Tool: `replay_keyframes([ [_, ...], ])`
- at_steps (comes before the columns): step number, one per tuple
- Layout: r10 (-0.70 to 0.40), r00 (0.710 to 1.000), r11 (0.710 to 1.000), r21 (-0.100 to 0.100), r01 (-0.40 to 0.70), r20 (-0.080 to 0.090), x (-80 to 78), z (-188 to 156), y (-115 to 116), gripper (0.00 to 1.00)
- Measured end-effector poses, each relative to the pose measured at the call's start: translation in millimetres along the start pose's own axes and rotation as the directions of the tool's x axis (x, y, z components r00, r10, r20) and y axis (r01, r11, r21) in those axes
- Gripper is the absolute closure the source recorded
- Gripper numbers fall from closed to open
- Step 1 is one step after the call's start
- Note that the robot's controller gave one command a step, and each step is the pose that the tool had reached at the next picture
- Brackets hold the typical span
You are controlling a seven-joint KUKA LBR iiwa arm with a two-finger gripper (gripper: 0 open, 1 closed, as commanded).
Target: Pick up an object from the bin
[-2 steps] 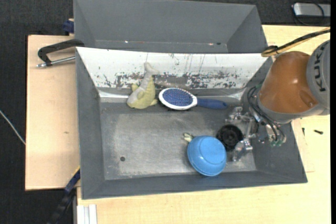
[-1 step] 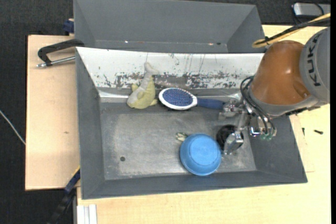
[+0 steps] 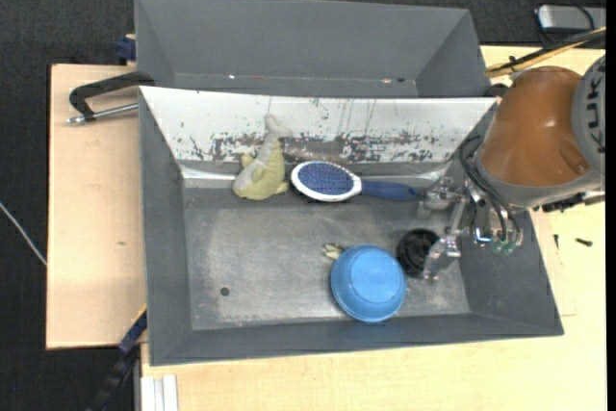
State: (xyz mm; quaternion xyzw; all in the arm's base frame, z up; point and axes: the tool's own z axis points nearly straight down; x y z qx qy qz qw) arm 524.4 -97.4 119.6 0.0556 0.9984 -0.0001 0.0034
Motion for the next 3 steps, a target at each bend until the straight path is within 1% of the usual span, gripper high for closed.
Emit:
replay_keyframes([
  [1, 0.276, 0.961, 0.961, 0.001, -0.276, -0.005, 7.2, 48.8, 1.0, 0.00],
  [2, 0.274, 0.962, 0.962, 0.001, -0.274, -0.004, 6.4, 48.2, 1.4, 0.00],
  [3, 0.275, 0.962, 0.962, 0.001, -0.275, -0.001, 5.1, 46.6, 1.2, 1.00],
])
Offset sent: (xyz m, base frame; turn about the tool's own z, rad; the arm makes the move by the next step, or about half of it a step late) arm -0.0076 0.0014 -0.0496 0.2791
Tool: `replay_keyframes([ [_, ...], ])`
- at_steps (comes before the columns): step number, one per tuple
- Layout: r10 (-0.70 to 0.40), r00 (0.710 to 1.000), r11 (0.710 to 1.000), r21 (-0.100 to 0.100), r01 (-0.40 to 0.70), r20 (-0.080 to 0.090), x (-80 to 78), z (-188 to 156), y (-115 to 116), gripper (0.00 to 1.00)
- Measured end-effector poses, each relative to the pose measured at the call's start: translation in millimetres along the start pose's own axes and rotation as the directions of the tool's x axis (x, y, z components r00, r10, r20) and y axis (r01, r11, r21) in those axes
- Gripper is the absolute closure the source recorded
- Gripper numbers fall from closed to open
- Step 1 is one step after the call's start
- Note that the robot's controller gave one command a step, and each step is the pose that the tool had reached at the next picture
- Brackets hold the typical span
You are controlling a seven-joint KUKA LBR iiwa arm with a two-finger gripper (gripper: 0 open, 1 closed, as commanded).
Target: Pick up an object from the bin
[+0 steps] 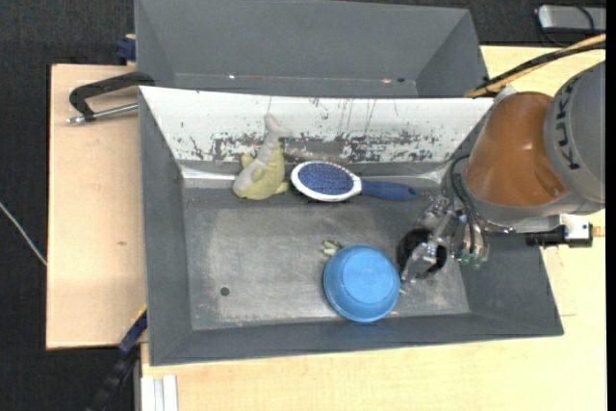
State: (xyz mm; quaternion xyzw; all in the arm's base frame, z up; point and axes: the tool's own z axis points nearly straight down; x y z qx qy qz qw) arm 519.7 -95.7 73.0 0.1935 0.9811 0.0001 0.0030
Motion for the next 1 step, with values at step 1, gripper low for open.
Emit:
replay_keyframes([
  [1, -0.001, 1.000, 1.000, 0.000, 0.001, 0.000, -1.2, -12.6, 0.7, 1.00],
])
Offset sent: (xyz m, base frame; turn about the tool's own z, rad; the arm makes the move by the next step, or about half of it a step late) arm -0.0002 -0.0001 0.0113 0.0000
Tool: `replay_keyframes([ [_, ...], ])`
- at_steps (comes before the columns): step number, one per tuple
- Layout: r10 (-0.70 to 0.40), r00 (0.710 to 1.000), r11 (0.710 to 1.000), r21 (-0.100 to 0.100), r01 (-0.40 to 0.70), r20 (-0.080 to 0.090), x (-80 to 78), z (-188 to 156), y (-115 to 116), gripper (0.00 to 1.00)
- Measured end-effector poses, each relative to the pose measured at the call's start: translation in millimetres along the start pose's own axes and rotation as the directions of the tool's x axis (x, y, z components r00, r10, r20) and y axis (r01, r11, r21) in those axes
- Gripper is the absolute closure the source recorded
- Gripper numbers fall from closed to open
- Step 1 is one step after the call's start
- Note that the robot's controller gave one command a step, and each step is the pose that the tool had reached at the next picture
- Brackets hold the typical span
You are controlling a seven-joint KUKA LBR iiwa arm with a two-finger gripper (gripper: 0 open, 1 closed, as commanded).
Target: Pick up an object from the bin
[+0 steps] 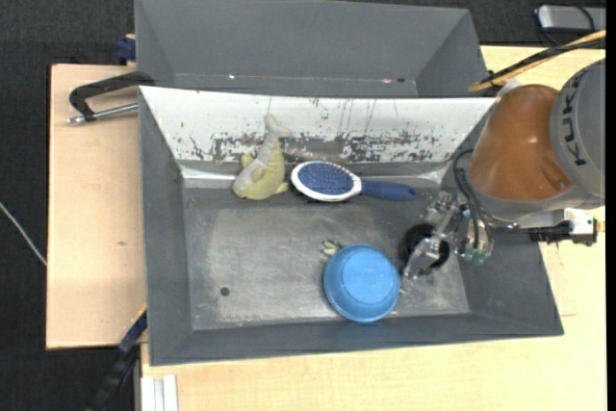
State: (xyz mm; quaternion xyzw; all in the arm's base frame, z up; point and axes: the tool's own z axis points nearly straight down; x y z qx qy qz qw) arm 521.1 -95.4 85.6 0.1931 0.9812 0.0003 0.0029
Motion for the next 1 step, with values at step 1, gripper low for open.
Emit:
replay_keyframes([
  [1, -0.002, 1.000, 1.000, -0.001, 0.002, 0.005, -2.7, -66.5, 1.1, 1.00],
])
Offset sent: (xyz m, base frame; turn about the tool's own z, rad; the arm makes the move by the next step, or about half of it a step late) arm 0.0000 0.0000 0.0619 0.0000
